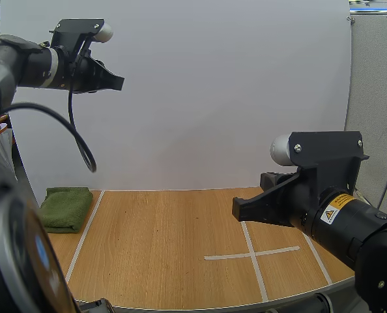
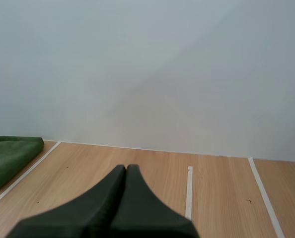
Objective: Fold the towel
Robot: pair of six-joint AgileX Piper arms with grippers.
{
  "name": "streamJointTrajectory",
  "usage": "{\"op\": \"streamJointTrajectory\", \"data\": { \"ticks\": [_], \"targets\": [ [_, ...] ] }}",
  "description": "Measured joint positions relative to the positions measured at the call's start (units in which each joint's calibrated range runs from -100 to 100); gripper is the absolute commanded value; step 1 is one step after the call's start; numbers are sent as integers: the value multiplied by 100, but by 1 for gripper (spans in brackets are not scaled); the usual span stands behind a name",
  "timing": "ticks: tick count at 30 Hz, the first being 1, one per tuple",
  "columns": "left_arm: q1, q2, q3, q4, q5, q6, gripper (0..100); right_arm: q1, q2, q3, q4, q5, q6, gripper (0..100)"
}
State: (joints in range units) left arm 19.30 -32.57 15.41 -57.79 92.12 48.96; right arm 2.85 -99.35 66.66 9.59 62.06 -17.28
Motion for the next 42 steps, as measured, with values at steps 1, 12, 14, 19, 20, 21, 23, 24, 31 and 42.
{"op": "streamJointTrajectory", "data": {
  "ticks": [1, 12, 14, 19, 20, 21, 23, 24, 31, 42],
  "targets": [
    [0, -87, 108, -15, -29, 20, 0, 84, 0, 0, 0, 0, 0, 0],
    [-1051, -2746, 3064, 1328, -3440, -363, 0, 180, 0, 0, 0, -16, 0, 0],
    [-1085, -2874, 3142, 1404, -3456, -382, 0, 180, 0, 0, 0, -16, 0, 0],
    [-1563, -4164, 4183, 1827, -3593, -430, 0, 180, 0, 0, 0, -16, 0, 0],
    [-1633, -4403, 4331, 1860, -3640, -430, 0, 180, 0, 0, 0, -16, 0, 0],
    [-1747, -4860, 4631, 1871, -3851, -444, 0, 180, 0, 0, 0, -16, 0, 0],
    [-1839, -5438, 4973, 1871, -4272, -443, 0, 180, 0, 0, 0, -16, 0, 0],
    [-1858, -5687, 5175, 1871, -4603, -443, 0, 180, 0, 0, 0, -16, 0, 0],
    [-1873, -5939, 5456, 2104, -5051, -1025, 0, 180, 0, 0, 0, -16, 0, 0],
    [-1873, -6694, 6693, 4508, -7049, -4053, 0, 180, 0, 0, 0, -16, 0, 0]
  ]
}}
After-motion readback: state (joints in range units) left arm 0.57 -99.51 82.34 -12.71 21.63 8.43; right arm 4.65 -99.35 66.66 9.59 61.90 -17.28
